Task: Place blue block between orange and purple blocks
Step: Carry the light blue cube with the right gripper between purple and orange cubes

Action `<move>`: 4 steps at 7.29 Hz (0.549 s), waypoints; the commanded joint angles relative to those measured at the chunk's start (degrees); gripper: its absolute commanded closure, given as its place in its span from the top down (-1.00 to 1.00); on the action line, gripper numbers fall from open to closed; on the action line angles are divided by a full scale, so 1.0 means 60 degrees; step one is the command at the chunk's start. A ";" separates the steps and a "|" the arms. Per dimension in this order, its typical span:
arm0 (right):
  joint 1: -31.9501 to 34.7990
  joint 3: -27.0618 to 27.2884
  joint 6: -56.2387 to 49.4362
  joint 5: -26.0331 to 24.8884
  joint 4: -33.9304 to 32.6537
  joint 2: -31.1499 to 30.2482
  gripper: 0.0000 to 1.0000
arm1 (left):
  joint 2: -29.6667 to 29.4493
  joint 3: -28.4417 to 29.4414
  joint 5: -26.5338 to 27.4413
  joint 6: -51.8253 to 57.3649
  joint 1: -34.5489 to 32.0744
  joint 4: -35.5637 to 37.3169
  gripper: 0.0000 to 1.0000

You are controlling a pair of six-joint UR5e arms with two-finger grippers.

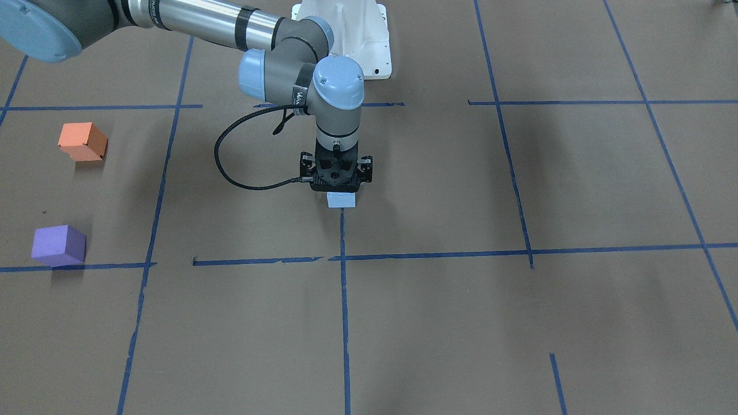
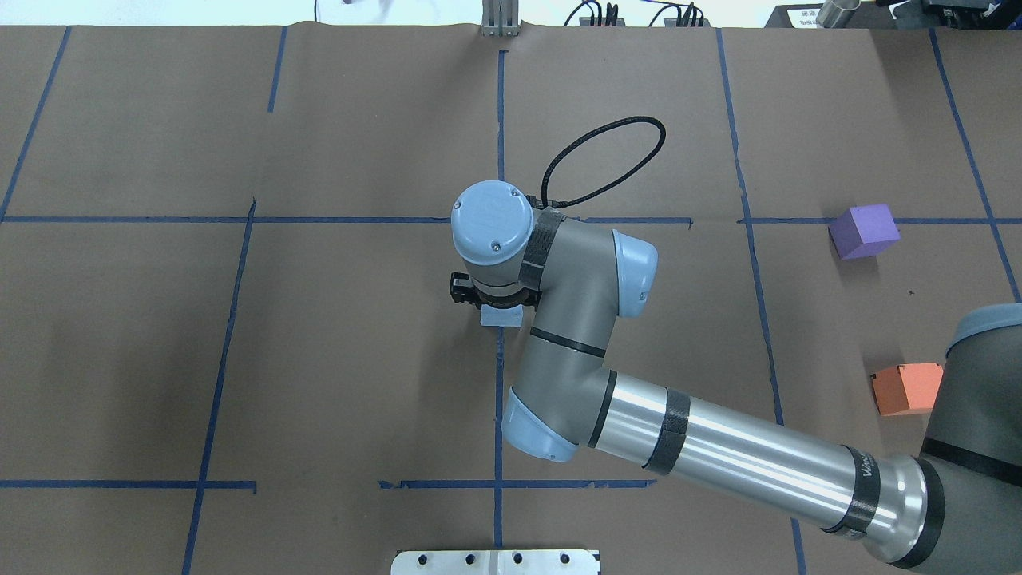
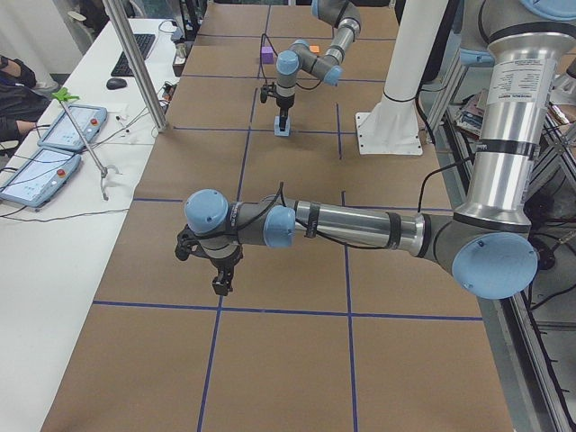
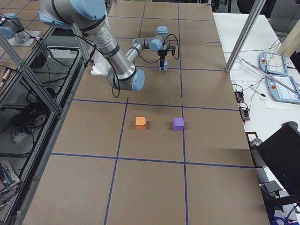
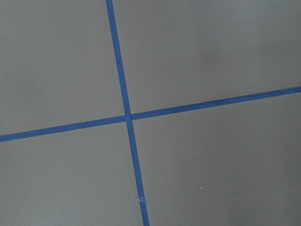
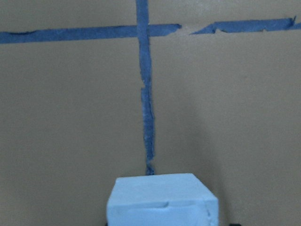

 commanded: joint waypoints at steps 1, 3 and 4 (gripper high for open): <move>0.0033 0.0020 0.0024 0.0005 0.0570 0.0026 -0.32 | 0.0010 0.0000 0.0000 0.0000 0.0004 0.0001 1.00; 0.0891 0.0137 -0.0034 0.0790 0.0515 -0.0162 -0.47 | -0.0005 0.0000 0.0000 0.0000 0.0005 -0.0013 1.00; 0.1477 0.0863 -0.0383 0.1261 0.0515 -0.1092 -0.47 | -0.0005 0.0000 0.0000 0.0000 0.0005 0.0001 1.00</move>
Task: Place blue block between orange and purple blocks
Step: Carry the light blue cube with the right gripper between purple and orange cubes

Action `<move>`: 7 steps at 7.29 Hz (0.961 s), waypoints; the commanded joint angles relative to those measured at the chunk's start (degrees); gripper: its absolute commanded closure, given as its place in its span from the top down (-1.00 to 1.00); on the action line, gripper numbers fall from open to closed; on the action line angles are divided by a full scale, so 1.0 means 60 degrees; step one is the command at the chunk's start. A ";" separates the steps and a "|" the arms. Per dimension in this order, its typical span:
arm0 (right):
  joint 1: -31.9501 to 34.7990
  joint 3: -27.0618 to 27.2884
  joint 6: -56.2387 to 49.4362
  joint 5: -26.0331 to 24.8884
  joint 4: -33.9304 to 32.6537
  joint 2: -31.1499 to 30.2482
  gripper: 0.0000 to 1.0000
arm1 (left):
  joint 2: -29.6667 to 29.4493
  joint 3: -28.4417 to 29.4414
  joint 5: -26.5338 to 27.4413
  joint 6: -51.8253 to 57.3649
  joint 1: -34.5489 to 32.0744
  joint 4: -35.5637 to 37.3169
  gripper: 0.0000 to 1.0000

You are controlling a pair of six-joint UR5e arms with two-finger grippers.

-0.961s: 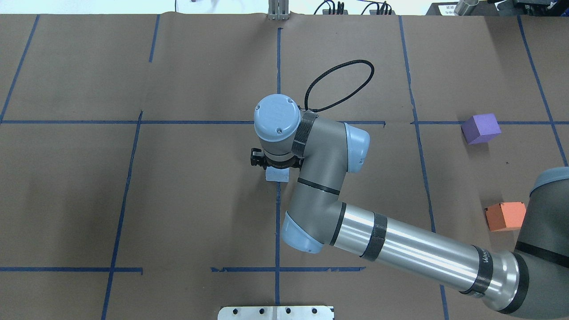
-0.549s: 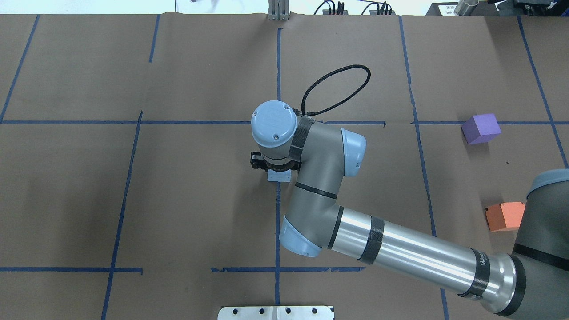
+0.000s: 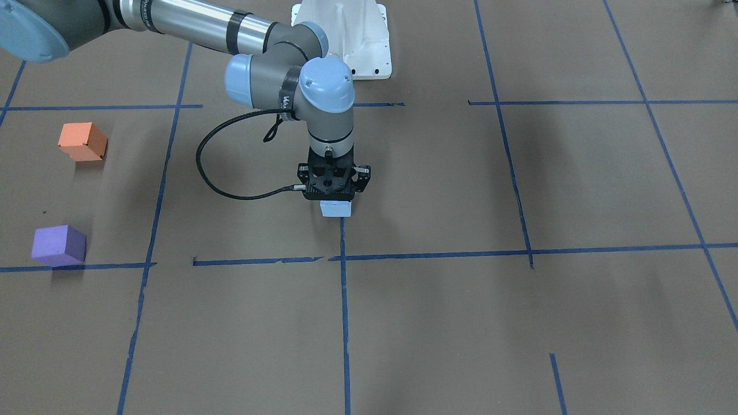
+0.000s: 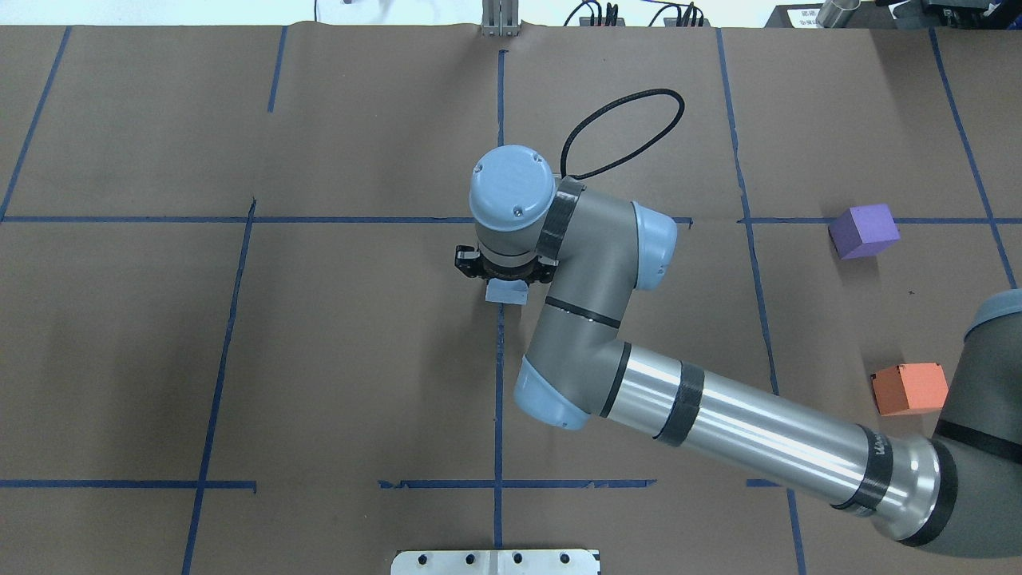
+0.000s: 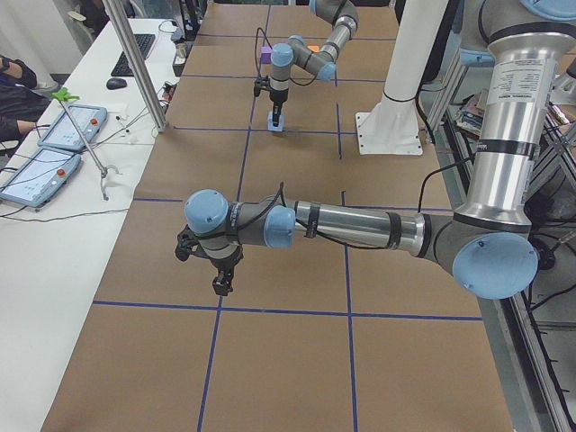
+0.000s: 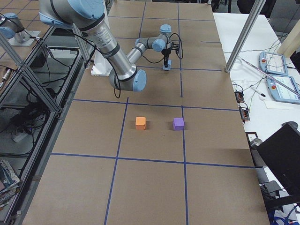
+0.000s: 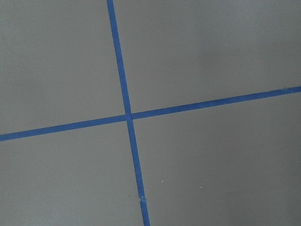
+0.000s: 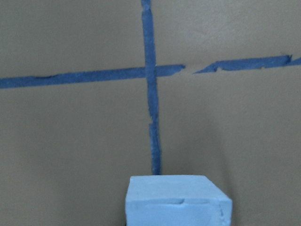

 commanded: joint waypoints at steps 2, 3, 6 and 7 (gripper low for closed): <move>0.1946 0.2841 -0.2557 0.1395 -0.0166 -0.3377 -0.46 | -0.0002 0.0000 0.0000 0.0000 0.0001 0.0006 1.00; 0.2462 0.3650 -0.3832 0.1778 -0.0095 -0.4783 -0.45 | -0.0002 0.0000 0.0000 0.0000 0.0001 -0.0008 1.00; 0.3928 0.4128 -0.5805 0.2409 0.1772 -0.8128 -0.44 | -0.0017 0.0000 0.0000 0.0000 0.0001 0.0006 1.00; 0.4048 0.4098 -0.5851 0.2542 0.2085 -0.8644 -0.44 | -0.0017 -0.0015 0.0000 0.0000 0.0001 0.0006 1.00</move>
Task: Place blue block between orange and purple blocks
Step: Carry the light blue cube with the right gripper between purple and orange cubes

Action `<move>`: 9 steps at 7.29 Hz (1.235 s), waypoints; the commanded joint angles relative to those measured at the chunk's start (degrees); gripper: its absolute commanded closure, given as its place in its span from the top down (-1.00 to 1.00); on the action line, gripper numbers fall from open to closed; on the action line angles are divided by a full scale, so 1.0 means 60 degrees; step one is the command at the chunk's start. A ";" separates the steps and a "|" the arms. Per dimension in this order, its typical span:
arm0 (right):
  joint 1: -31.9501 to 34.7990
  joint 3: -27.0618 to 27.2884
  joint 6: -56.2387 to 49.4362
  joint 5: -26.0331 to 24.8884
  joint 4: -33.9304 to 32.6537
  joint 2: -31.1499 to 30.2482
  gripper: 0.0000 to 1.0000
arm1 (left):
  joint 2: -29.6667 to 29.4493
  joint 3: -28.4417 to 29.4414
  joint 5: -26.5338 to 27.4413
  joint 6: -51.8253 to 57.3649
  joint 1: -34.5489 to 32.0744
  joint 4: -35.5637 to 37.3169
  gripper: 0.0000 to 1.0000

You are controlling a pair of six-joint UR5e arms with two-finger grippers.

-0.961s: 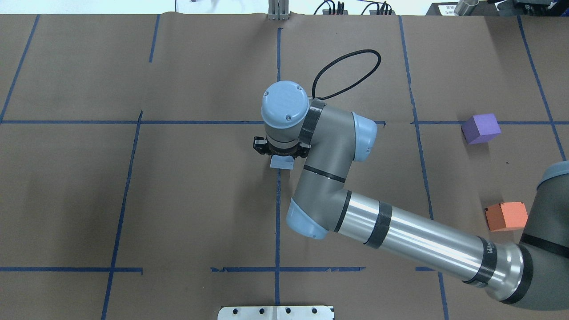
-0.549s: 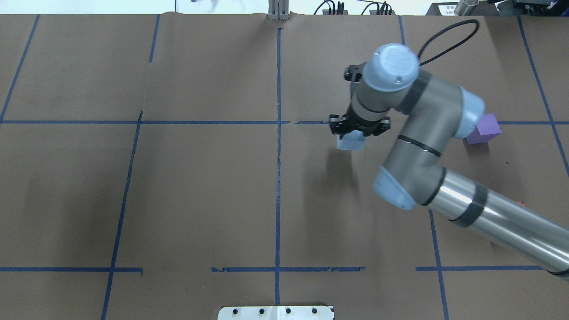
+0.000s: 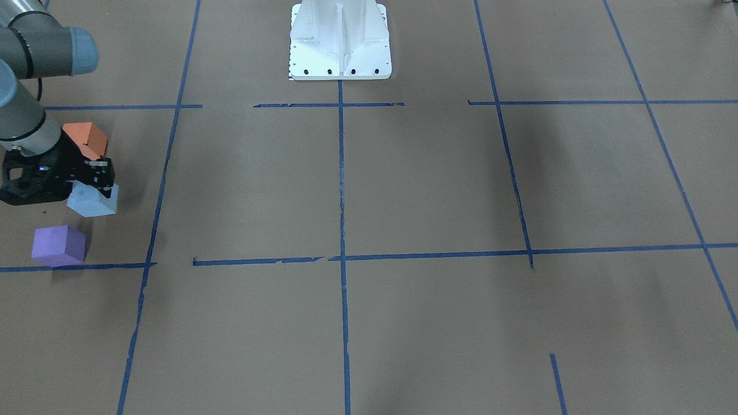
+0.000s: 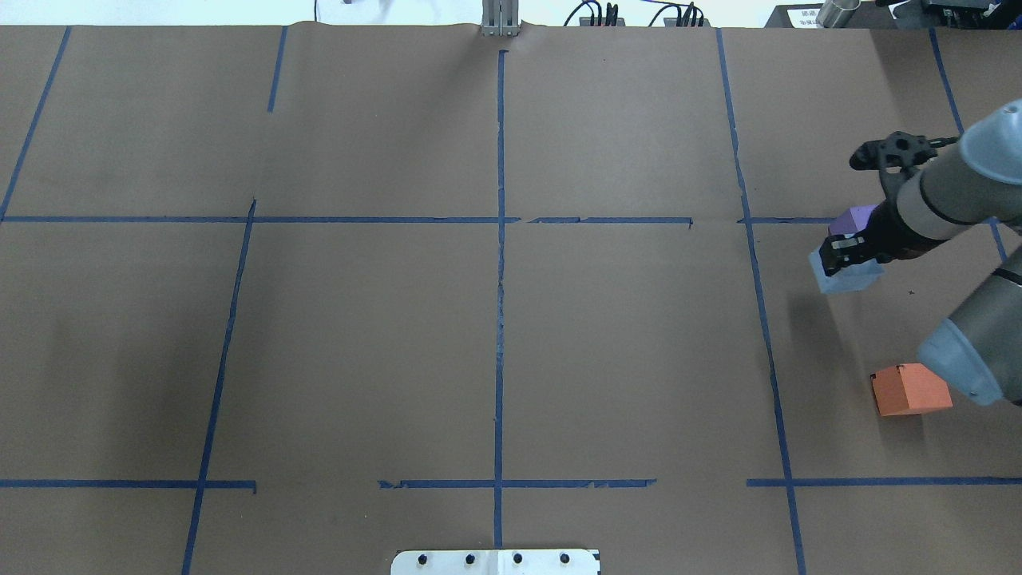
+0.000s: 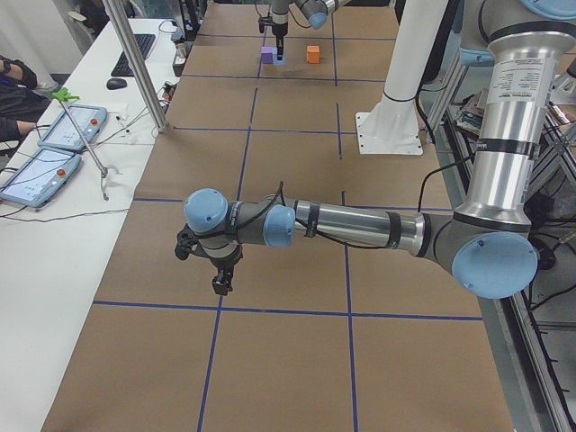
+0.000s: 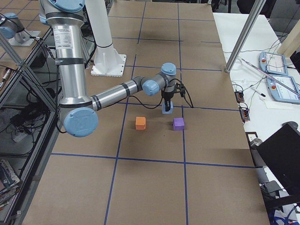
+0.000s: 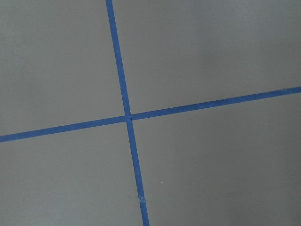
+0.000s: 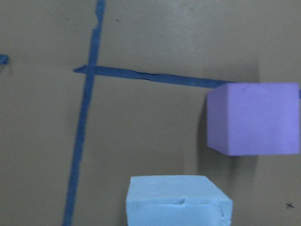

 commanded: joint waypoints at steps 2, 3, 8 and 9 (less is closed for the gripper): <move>0.0289 -0.0427 -0.0234 0.0198 0.0644 -0.0921 0.16 | -0.0001 -0.0010 0.0000 -0.0014 0.0000 -0.0011 1.00; 0.0274 -0.0517 -0.0219 0.0198 0.0644 -0.0848 0.48 | -0.0001 -0.0010 0.0000 -0.0015 0.0000 0.0004 1.00; 0.0913 -0.0401 -0.0350 0.0663 0.0528 -0.0527 1.00 | -0.0001 -0.0024 0.0000 -0.0015 0.0000 -0.0010 1.00; 0.1687 -0.0459 -0.1134 0.1247 0.0426 -0.0540 1.00 | -0.0016 -0.0025 0.0000 0.0000 0.0000 -0.0011 1.00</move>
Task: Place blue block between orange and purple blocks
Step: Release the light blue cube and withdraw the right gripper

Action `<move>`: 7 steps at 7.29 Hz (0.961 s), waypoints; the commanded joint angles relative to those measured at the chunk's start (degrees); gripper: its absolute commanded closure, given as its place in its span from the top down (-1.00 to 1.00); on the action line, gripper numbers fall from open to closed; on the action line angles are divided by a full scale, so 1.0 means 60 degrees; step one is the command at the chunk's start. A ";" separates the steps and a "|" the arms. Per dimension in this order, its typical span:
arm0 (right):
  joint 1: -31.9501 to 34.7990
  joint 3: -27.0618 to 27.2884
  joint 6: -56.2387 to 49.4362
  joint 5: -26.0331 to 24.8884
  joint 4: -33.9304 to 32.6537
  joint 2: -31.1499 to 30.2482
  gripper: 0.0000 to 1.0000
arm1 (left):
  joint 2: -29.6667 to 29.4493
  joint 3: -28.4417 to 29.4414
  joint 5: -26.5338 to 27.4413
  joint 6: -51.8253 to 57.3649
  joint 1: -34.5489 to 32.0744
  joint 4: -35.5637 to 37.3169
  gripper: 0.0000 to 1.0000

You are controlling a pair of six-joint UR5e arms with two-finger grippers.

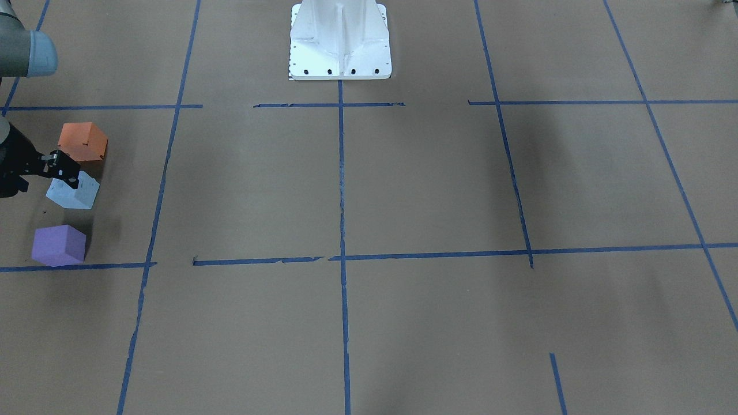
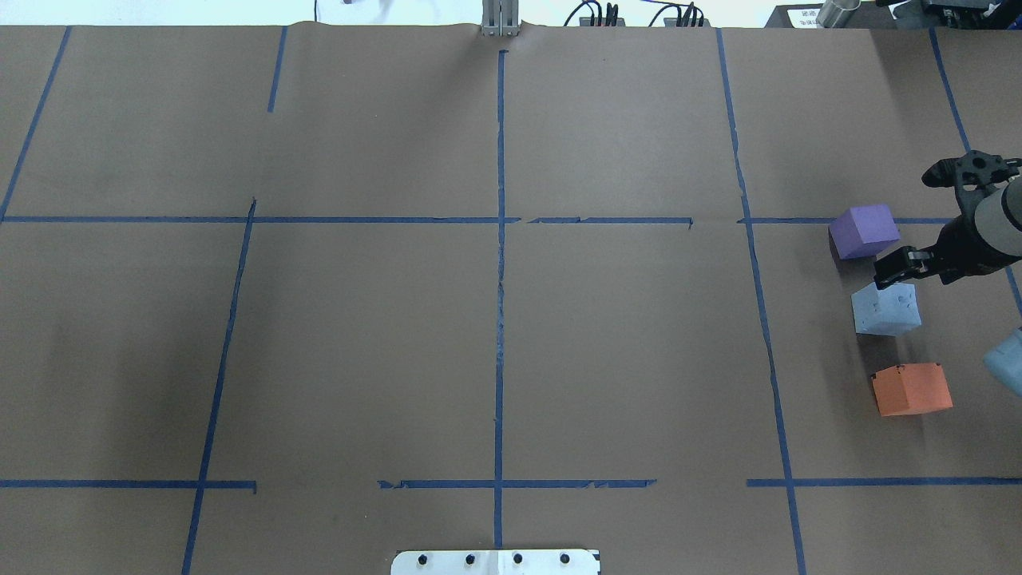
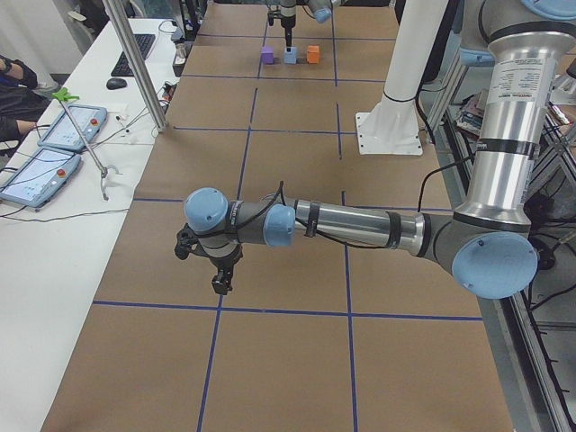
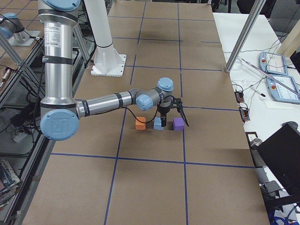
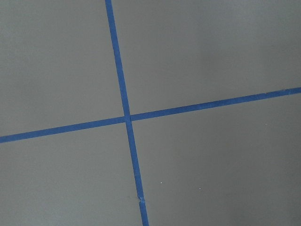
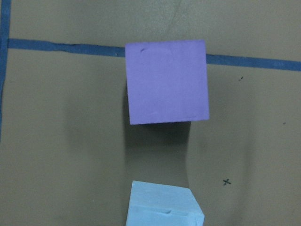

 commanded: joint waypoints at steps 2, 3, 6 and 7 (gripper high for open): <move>0.2639 0.0131 -0.3898 0.0855 -0.2056 0.0076 1.00 | -0.0068 -0.0078 0.0058 0.0070 0.0000 -0.0005 1.00; 0.3910 0.0161 -0.5874 0.1205 -0.3227 0.0090 1.00 | -0.0069 -0.0092 0.0088 0.0070 0.0000 0.0009 1.00; 0.4539 0.0192 -0.7256 0.1208 -0.4250 -0.0114 1.00 | 0.0251 -0.0078 0.0131 0.0041 -0.0015 -0.0049 1.00; 0.4538 0.0176 -0.7256 0.1208 -0.4250 -0.0129 1.00 | 0.0587 -0.0078 0.0219 0.0070 -0.0015 -0.0252 1.00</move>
